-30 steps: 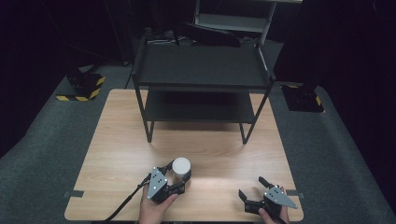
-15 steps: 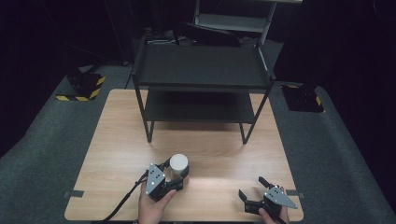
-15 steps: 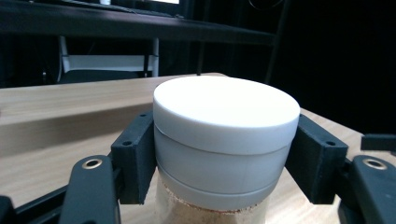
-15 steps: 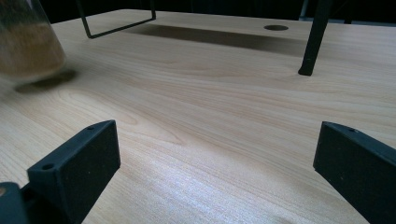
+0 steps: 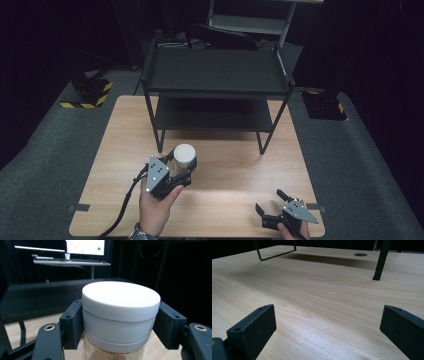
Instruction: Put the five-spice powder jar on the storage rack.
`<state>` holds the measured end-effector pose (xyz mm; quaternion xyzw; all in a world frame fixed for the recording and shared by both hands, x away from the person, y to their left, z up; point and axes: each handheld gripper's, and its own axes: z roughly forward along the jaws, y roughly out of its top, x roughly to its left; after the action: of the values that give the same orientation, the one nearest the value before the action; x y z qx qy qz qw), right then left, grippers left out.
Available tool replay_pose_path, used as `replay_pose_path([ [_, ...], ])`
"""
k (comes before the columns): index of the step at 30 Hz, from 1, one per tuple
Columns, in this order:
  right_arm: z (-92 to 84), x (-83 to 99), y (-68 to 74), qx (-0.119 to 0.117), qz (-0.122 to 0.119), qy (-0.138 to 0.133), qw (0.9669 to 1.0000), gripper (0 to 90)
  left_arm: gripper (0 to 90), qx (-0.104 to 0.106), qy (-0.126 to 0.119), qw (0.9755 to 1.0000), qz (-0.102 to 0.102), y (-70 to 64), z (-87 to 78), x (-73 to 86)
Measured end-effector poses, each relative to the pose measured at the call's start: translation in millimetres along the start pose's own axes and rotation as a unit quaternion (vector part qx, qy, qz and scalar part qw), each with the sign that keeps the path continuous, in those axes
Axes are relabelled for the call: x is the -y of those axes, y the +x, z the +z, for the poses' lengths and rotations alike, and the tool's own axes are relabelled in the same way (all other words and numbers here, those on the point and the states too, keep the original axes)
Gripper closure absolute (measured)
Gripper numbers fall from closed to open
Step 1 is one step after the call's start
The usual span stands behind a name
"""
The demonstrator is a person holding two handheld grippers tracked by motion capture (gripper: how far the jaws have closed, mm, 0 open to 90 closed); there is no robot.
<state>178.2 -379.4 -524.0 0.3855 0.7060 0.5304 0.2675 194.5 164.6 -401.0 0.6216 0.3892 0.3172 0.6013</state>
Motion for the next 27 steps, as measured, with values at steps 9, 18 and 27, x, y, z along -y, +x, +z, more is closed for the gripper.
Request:
replay_pose_path([
  [9, -0.1, 0.2, -0.4, -0.001, 0.001, -0.001, 1.0, 0.2, 33.2, -0.009, -0.002, 0.9999, 0.009, 2.7, 19.5, -36.3],
  [18, -0.4, 0.5, -0.8, -0.002, 0.004, -0.002, 1.0, 0.1, 33.2, -0.023, -0.007, 0.9996, 0.012, 8.6, 48.1, -59.5],
  [27, -1.1, 1.8, -2.0, -0.003, 0.008, -0.006, 0.9999, 0.1, 33.2, -0.03, -0.003, 0.9996, 0.001, 12.6, 79.4, -64.7],
])
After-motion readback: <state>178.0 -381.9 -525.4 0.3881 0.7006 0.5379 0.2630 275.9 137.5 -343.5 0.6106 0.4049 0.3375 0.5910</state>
